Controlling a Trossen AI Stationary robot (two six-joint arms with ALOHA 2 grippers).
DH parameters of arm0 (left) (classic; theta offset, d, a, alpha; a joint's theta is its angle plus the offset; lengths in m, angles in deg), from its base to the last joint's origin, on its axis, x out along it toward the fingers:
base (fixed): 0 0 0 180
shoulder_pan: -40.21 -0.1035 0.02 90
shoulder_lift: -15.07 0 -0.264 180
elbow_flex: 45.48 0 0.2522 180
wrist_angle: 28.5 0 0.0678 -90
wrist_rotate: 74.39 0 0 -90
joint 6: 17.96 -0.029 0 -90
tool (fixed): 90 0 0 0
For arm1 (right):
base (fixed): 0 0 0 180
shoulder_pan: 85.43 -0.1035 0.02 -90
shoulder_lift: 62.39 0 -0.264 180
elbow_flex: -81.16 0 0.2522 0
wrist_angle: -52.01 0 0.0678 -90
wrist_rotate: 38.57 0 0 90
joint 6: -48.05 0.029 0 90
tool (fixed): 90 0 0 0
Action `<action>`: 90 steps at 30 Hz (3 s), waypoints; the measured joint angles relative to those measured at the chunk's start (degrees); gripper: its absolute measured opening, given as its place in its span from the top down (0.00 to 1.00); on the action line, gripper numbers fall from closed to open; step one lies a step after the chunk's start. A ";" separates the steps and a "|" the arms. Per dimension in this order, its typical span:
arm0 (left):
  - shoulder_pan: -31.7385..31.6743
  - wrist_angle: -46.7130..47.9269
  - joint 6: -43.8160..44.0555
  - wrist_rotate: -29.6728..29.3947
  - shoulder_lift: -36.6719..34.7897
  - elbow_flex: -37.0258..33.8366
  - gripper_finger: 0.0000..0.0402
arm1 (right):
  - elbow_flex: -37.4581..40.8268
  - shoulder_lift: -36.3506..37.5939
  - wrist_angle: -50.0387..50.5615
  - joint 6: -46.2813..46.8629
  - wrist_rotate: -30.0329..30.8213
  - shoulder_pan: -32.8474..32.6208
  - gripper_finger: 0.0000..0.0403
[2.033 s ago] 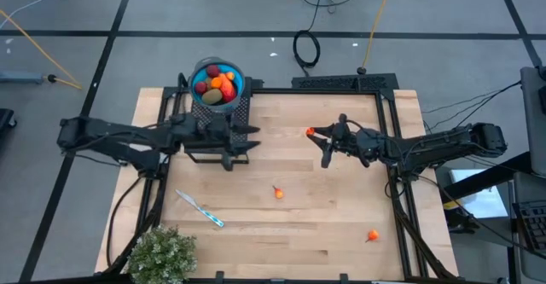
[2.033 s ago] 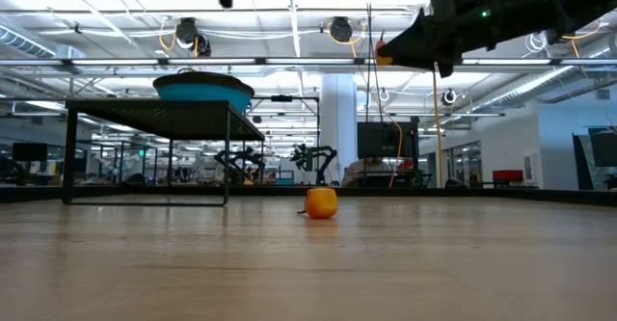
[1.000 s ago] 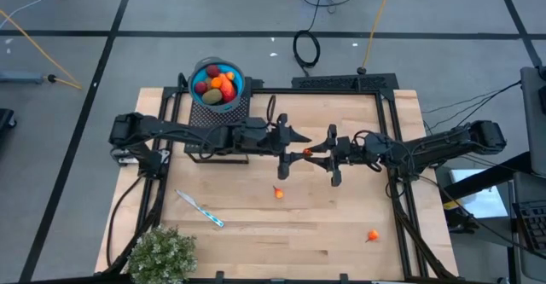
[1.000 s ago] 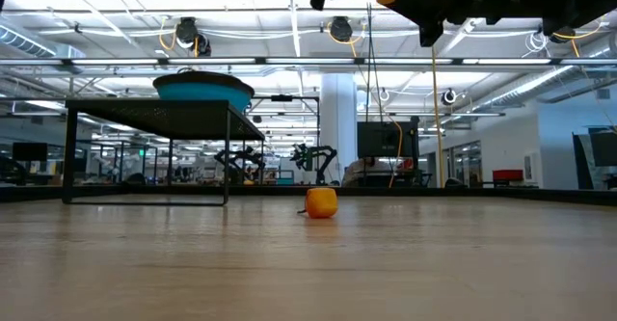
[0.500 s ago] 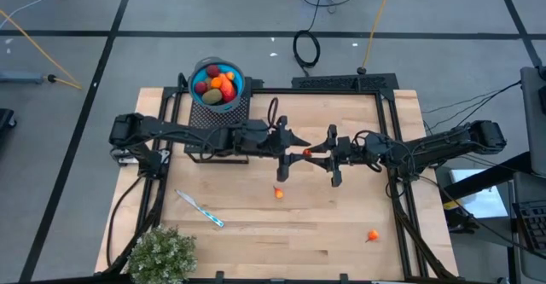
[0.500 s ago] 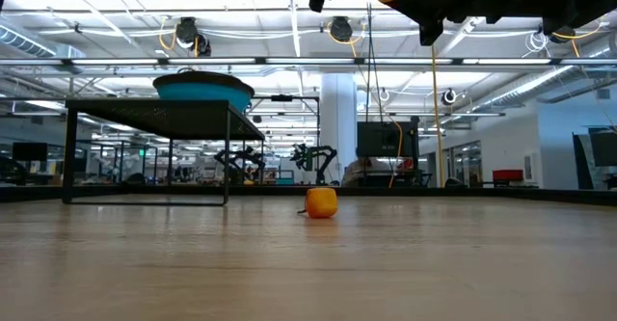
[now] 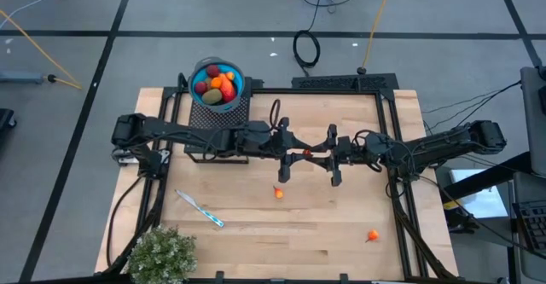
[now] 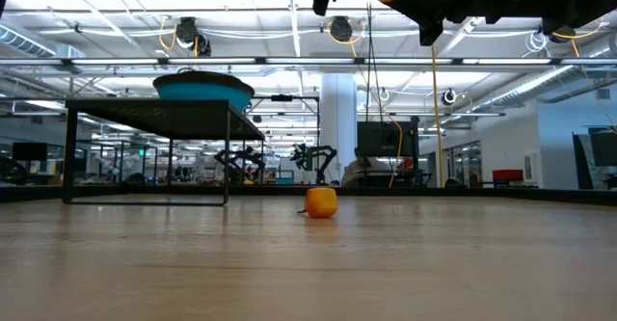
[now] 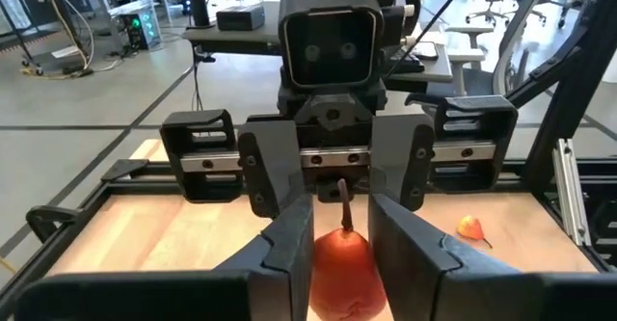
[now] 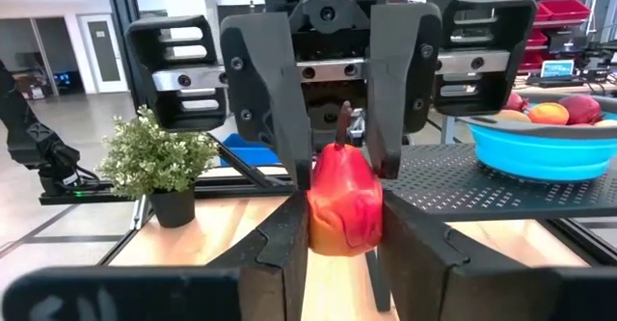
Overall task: Pick & Place Fruit
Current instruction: Put the pear into the blue strainer bowl on the shelf
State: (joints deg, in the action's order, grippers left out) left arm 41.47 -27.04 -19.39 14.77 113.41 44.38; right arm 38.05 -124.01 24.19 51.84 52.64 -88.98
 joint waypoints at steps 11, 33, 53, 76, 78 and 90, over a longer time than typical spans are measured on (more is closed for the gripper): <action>-0.09 -0.43 0.04 1.51 1.05 0.07 0.84 | 0.05 -0.03 0.92 0.02 0.76 -1.44 0.75; -0.07 0.51 1.55 2.94 0.24 -0.02 0.99 | -0.06 0.04 1.16 14.21 -4.25 -1.40 0.59; -3.46 21.72 -6.07 -17.59 -14.12 -0.02 1.00 | -0.04 0.02 7.34 19.43 -6.05 -1.44 0.48; -18.63 46.31 0.50 -31.76 -26.35 -0.01 1.00 | -0.02 0.02 9.50 12.85 -6.02 -1.44 0.95; -20.79 48.18 3.43 -29.78 -26.11 -0.04 1.00 | -0.02 0.02 10.09 12.32 -6.02 -1.44 0.99; -33.60 53.97 13.23 -16.82 -26.25 -0.04 1.00 | -0.02 0.02 10.18 11.54 -5.82 -1.42 1.00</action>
State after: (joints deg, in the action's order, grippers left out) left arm 7.87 26.93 -6.16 -2.06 87.16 44.33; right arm 38.03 -123.99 34.38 63.39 46.82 -90.40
